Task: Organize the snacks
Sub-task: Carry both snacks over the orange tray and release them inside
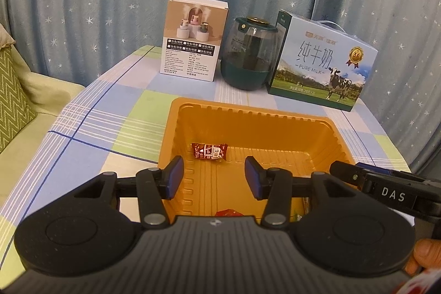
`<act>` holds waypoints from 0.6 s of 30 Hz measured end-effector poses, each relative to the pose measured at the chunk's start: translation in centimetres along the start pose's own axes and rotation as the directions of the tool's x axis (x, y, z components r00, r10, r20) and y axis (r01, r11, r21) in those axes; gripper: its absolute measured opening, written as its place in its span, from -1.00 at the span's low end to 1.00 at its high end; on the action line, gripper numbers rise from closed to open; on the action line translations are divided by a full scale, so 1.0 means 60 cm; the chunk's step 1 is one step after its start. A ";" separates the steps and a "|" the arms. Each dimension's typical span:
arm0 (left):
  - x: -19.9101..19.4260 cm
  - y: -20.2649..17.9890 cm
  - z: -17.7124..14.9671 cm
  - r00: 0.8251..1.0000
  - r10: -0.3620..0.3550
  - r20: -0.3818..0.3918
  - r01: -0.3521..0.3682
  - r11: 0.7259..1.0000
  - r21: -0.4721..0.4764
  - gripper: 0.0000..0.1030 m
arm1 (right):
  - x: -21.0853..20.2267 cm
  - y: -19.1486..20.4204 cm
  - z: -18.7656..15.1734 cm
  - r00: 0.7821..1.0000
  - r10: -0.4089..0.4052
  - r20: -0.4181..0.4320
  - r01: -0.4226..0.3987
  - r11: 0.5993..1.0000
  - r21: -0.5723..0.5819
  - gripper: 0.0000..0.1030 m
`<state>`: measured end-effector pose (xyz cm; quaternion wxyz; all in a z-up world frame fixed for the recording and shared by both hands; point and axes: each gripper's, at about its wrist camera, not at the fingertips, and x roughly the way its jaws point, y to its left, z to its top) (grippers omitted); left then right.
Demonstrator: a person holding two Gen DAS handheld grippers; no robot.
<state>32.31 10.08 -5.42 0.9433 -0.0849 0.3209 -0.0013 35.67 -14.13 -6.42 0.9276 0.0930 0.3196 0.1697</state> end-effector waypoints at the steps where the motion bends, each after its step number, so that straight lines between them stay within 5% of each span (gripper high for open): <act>1: -0.003 -0.001 0.000 1.000 0.000 0.003 0.000 1.000 0.004 -0.12 | -0.003 0.000 0.000 1.000 0.000 0.006 0.000 1.000 0.001 -0.05; 18: -0.092 -0.003 -0.035 0.999 0.006 0.048 -0.007 1.000 0.024 -0.09 | -0.093 -0.005 -0.028 0.997 -0.032 0.065 0.032 0.999 0.012 -0.05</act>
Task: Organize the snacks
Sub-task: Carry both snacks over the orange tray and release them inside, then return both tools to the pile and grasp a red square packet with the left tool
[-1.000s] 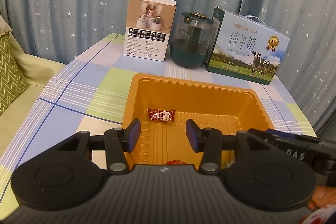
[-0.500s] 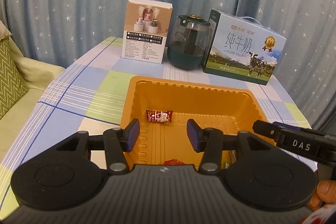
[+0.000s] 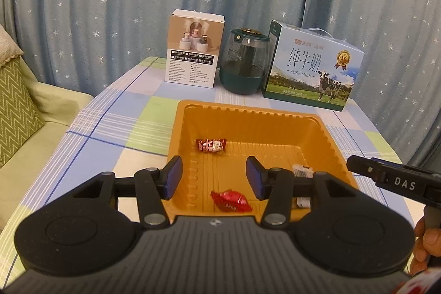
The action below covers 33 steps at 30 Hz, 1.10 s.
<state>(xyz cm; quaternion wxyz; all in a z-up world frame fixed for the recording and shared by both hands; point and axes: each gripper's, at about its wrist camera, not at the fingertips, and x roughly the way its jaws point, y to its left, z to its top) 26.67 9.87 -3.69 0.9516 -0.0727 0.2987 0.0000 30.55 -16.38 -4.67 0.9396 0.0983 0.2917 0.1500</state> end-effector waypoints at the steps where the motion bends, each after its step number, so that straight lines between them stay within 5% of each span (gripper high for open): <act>1: -0.007 0.001 -0.004 1.000 0.000 0.000 0.000 1.000 -0.002 -0.09 | -0.007 0.001 -0.003 1.000 0.003 -0.001 -0.003 1.000 0.001 -0.05; 17: -0.122 0.013 -0.091 1.000 -0.013 -0.017 0.013 1.000 -0.003 -0.04 | -0.115 0.005 -0.056 1.000 -0.012 -0.016 0.012 1.000 -0.018 -0.05; 33: -0.151 -0.022 -0.201 0.990 -0.045 -0.137 0.051 0.998 0.041 -0.01 | -0.159 0.012 -0.160 0.987 0.012 -0.160 -0.013 1.000 -0.006 -0.05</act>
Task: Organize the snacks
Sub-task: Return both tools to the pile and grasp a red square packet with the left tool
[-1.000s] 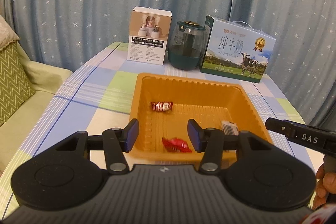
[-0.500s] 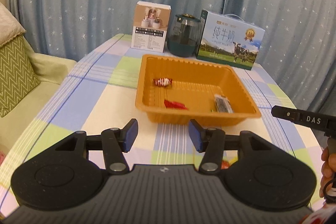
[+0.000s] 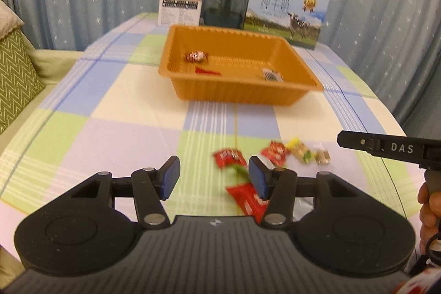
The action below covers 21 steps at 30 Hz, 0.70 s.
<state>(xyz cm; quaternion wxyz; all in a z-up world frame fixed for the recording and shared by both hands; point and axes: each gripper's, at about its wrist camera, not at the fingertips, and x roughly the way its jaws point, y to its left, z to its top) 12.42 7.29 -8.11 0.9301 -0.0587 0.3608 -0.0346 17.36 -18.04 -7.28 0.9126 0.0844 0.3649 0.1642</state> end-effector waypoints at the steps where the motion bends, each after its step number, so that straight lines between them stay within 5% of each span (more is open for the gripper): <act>1: 0.001 -0.003 -0.004 1.000 -0.003 -0.007 0.003 1.000 0.000 -0.01 | -0.001 -0.002 -0.005 1.000 0.000 -0.007 0.000 1.000 0.003 -0.05; 21: 0.050 -0.052 -0.034 0.994 -0.042 -0.105 0.044 0.999 0.014 -0.01 | 0.003 -0.022 -0.014 0.999 -0.022 -0.034 0.023 0.999 0.043 -0.05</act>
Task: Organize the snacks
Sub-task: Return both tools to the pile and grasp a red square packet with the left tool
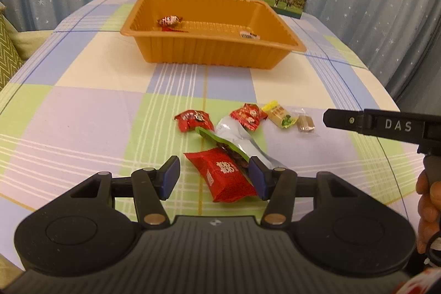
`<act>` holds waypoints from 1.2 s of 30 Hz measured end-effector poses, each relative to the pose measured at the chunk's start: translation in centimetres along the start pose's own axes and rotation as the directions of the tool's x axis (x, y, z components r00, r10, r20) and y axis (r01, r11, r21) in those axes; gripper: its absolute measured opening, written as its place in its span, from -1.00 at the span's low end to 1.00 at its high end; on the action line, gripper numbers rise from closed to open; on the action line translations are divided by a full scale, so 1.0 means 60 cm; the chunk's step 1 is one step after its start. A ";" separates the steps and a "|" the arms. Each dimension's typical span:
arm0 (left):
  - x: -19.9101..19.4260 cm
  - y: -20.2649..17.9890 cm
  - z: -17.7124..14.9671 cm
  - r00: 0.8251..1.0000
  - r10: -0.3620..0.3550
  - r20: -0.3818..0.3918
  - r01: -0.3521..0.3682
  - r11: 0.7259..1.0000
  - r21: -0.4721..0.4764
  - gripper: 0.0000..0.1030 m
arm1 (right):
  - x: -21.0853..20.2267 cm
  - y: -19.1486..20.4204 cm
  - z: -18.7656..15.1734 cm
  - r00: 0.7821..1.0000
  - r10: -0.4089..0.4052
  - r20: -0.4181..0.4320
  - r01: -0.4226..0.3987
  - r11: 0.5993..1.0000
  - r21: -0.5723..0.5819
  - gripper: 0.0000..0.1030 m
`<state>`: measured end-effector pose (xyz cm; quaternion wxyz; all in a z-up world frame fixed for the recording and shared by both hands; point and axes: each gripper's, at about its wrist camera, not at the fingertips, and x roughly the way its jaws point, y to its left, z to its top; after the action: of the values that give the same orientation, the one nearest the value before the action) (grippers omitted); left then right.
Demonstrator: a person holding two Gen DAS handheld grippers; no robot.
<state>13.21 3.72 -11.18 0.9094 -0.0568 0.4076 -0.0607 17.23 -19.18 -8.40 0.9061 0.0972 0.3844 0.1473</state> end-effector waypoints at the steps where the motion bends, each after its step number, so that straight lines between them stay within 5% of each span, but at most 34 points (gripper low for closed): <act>1: 0.003 -0.001 -0.001 1.000 -0.001 -0.004 0.001 1.000 0.000 -0.01 | 0.000 0.001 0.000 1.000 0.002 -0.001 -0.002 1.000 0.001 -0.05; 10: 0.016 -0.001 -0.006 0.999 0.050 -0.023 -0.048 0.997 0.058 -0.02 | 0.006 0.013 -0.003 1.000 0.016 -0.011 -0.016 0.999 -0.031 -0.05; 17: 0.015 0.014 -0.009 0.998 0.059 -0.035 -0.056 0.995 0.080 -0.34 | 0.020 0.030 -0.010 0.997 0.055 -0.046 -0.058 0.996 -0.070 -0.05; 31: 0.027 0.021 -0.002 0.996 0.087 -0.011 -0.085 0.990 0.109 -0.32 | 0.038 0.046 -0.017 0.993 0.082 -0.079 -0.091 0.990 -0.111 -0.05; 36: 0.030 0.017 0.000 0.993 0.114 0.012 -0.114 0.981 0.158 -0.15 | 0.040 0.047 -0.016 0.992 0.092 -0.084 -0.101 0.989 -0.111 -0.05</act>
<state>14.49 4.42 -12.65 0.9136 0.0388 0.4027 -0.0405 17.56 -15.65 -9.87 0.8863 0.0573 0.4054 0.2165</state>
